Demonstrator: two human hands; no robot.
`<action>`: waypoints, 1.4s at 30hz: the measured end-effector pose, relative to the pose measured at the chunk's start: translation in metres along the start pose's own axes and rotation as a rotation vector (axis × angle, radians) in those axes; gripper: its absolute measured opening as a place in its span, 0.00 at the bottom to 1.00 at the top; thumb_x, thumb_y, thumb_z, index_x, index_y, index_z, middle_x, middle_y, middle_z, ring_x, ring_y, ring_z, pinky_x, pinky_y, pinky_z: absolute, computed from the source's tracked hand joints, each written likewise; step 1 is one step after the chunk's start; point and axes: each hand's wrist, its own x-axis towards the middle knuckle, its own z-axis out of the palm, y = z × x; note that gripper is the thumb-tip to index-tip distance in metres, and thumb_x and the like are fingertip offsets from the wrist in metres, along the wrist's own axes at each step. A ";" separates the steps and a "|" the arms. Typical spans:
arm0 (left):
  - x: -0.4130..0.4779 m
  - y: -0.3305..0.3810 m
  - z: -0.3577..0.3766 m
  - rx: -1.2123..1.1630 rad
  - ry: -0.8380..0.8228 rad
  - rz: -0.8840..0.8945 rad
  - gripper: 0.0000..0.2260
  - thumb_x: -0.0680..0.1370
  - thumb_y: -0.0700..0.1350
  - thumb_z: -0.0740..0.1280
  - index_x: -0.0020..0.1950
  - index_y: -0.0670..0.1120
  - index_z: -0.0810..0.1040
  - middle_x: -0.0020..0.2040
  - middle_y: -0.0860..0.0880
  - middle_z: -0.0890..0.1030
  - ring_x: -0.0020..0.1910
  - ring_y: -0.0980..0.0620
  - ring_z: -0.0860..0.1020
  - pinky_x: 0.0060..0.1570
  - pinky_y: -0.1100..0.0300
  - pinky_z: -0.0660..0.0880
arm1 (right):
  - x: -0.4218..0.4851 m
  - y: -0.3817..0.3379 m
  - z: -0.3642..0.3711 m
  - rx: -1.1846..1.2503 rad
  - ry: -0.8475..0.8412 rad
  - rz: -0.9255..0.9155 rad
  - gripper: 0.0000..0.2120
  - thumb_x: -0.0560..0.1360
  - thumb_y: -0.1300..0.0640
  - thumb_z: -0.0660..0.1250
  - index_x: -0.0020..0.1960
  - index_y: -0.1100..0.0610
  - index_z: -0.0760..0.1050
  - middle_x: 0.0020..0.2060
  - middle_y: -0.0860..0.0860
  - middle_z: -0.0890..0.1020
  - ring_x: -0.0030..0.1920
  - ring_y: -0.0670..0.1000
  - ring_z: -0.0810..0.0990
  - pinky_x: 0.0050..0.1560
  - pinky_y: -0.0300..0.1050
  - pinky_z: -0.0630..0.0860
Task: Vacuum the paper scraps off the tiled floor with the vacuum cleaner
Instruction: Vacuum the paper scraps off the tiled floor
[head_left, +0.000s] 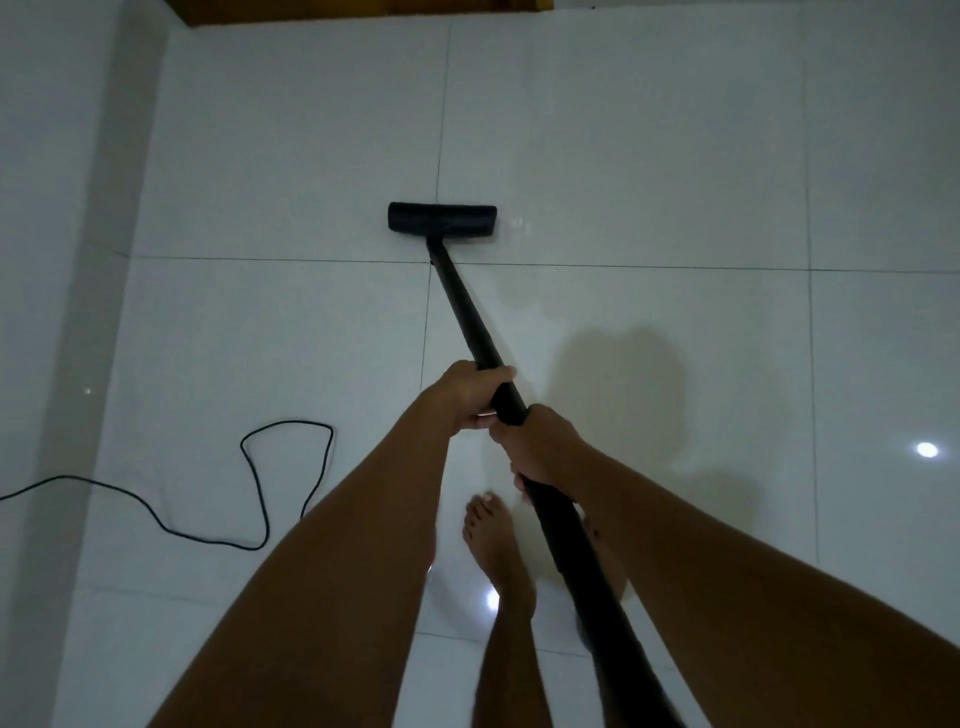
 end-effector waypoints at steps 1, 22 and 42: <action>0.000 -0.002 -0.004 -0.009 -0.005 -0.006 0.17 0.79 0.49 0.70 0.63 0.42 0.76 0.54 0.44 0.83 0.48 0.51 0.82 0.45 0.57 0.81 | 0.000 -0.001 0.002 -0.008 -0.003 -0.003 0.14 0.80 0.51 0.65 0.60 0.60 0.74 0.37 0.55 0.79 0.26 0.51 0.77 0.26 0.41 0.76; 0.071 0.046 -0.066 0.067 -0.004 0.003 0.13 0.80 0.49 0.68 0.61 0.44 0.76 0.48 0.48 0.82 0.42 0.54 0.79 0.35 0.60 0.76 | 0.075 -0.069 0.033 0.011 0.031 -0.040 0.13 0.78 0.52 0.64 0.59 0.59 0.74 0.37 0.55 0.79 0.27 0.50 0.77 0.27 0.42 0.77; 0.025 0.037 -0.010 0.098 -0.100 -0.007 0.15 0.80 0.49 0.69 0.64 0.44 0.75 0.50 0.47 0.82 0.46 0.52 0.80 0.40 0.56 0.78 | 0.019 -0.028 0.005 0.055 0.110 0.011 0.15 0.79 0.49 0.64 0.59 0.58 0.74 0.35 0.54 0.79 0.27 0.50 0.78 0.28 0.43 0.78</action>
